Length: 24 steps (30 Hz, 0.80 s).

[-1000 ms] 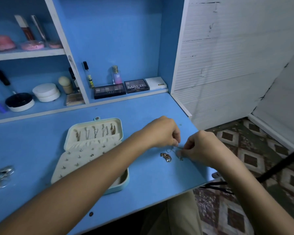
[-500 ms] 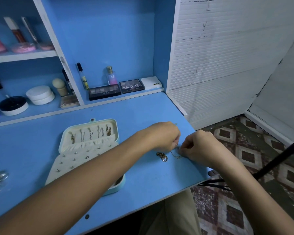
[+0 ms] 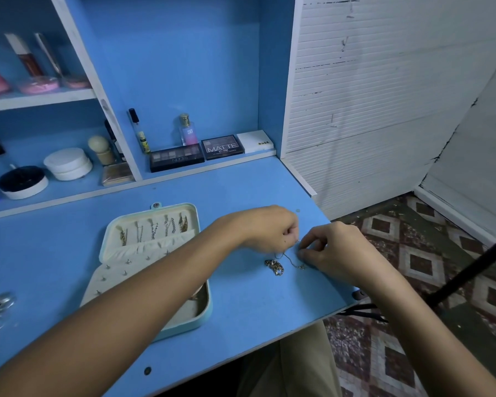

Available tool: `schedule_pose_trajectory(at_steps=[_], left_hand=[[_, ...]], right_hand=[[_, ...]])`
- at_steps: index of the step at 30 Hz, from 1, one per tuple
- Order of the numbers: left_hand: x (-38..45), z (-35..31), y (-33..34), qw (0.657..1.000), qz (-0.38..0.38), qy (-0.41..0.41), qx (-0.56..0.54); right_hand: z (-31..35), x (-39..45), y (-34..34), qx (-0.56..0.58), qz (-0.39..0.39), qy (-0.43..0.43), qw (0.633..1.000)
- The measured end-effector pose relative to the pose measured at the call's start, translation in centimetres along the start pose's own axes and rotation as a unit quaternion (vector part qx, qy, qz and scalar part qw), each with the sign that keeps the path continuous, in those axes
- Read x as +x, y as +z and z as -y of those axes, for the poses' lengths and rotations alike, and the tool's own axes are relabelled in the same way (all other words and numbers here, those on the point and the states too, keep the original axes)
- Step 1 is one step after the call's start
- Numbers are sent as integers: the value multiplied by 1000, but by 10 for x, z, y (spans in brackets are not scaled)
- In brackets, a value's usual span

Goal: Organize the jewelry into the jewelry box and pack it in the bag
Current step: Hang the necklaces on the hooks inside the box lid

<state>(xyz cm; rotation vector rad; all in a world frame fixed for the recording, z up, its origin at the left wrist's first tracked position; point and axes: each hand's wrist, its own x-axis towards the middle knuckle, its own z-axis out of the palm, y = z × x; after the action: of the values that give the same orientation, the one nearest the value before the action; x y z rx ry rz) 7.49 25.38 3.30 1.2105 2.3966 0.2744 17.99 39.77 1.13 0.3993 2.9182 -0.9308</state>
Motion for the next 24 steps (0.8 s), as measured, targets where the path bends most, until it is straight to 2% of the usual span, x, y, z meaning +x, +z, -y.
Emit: schedule_pose_trajectory(at_steps=[4, 10, 14, 24], left_hand=[[-7, -2, -11, 999, -24, 7, -28], [-17, 8, -24, 992, -55, -27, -111], [-26, 22, -32, 972, -75, -25, -221], [-58, 52, -51, 910, -130, -12, -392]], right_hand=[[0, 2, 4, 7, -19, -10, 1000], [0, 7, 4, 51, -29, -19, 998], [7, 10, -1, 114, -43, -41, 992], [50, 22, -9, 273, -26, -92, 957]])
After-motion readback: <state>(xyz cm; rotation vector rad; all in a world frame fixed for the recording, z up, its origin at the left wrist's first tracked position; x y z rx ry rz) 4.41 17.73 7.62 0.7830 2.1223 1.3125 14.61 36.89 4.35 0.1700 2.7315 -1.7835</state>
